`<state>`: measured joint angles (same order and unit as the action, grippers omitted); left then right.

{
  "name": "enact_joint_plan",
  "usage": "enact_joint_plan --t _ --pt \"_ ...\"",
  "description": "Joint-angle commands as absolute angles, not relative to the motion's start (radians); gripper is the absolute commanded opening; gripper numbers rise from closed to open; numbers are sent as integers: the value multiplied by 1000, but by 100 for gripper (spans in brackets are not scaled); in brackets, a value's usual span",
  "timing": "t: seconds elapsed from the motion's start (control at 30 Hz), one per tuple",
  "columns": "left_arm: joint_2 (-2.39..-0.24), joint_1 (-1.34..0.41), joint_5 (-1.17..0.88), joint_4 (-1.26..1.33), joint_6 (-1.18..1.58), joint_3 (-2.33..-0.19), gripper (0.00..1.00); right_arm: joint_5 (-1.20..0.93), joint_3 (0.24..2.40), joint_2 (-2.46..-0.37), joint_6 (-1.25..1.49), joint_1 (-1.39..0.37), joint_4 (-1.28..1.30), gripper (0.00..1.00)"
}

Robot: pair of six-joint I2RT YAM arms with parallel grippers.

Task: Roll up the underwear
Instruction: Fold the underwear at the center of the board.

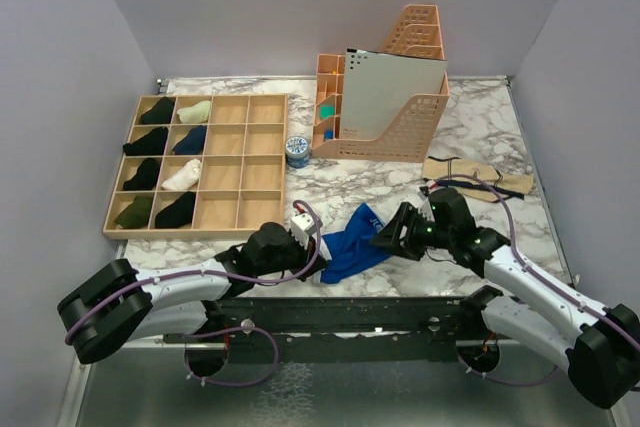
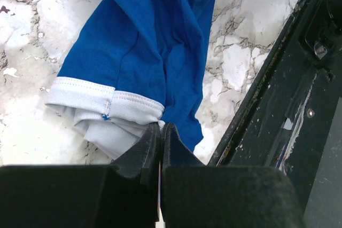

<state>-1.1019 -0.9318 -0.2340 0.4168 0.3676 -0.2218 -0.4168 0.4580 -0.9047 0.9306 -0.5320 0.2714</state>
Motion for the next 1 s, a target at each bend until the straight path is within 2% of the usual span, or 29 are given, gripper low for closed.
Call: enact_joint_plan --t 0.0,0.1,0.2,0.43,0.97 --pt "-1102 -937 -217 407 347 -235 0 -317 429 -877 1123 -541 305 63" --pt "-1102 -937 -219 405 344 -238 0 -311 448 -913 1160 -541 288 72" --pt "-1102 -939 -223 403 342 -238 0 -315 470 -975 1191 -541 272 73" --pt "-1102 -939 -218 400 340 -239 0 -382 480 -1091 1266 -541 202 70" --pt "-1109 -940 -223 394 337 -244 0 -377 437 -1114 1398 -541 101 68"
